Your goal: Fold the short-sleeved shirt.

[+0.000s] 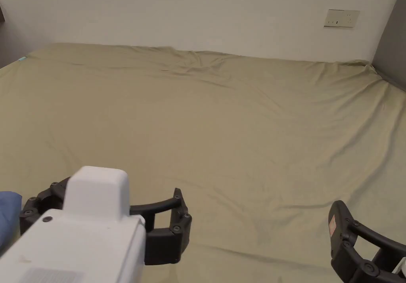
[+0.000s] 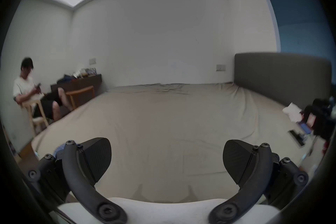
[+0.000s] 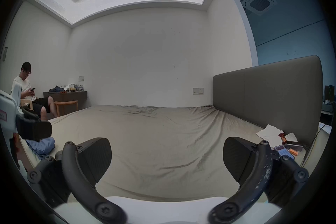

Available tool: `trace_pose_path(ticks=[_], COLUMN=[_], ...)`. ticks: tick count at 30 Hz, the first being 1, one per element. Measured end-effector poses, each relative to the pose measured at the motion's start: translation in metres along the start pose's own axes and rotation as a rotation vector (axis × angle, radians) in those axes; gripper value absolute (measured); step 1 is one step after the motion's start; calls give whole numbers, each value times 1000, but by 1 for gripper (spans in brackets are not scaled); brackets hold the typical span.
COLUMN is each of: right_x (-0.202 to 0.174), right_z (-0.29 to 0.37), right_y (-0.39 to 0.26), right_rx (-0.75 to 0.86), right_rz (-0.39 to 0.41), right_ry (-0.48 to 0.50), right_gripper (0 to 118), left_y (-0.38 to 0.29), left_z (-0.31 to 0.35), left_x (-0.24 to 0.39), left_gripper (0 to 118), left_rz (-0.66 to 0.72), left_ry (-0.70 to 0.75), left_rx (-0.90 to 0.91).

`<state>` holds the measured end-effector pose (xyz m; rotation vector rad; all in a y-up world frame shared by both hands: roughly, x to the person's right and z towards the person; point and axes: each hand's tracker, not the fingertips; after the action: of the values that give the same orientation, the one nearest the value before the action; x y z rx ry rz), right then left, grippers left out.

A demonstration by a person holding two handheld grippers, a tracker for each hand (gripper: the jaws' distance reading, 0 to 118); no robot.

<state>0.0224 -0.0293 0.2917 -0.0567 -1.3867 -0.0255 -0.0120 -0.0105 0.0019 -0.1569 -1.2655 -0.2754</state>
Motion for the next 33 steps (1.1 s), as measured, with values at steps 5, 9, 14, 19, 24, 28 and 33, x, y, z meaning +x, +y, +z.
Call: trace_pose_path(ticks=[5, 9, 14, 19, 24, 28, 33], right_x=[-3, -5, -9, 10, 9, -1, -11], right_z=[-1, -3, 4, 11, 4, -2, -4], right_y=[2, 7, 24, 27, 17, 12, 12], right_rx=[-2, 2, 108, 75, 20, -4, -1], right_rz=[10, -56, -140, -155, -73, -36, 9], right_ry=[-3, 18, 32, 21, -28, -26, -19], right_gripper=[118, 118, 118, 118, 118, 118, 118], left_y=[-9, -10, -15, -2, 8, 17, 19], left_z=[-1, 5, -45, -37, -17, 2, 14], left_x=[28, 32, 13, -14, -40, -49, -43], left_gripper=[118, 98, 103, 118, 118, 118, 118], left_rz=[-264, -112, 716, 546, 480, 331, 157], left_ry=[21, -405, -1148, -607, -329, -147, -5], left_rx=[33, -19, -244, -99, 19, 106, 141])
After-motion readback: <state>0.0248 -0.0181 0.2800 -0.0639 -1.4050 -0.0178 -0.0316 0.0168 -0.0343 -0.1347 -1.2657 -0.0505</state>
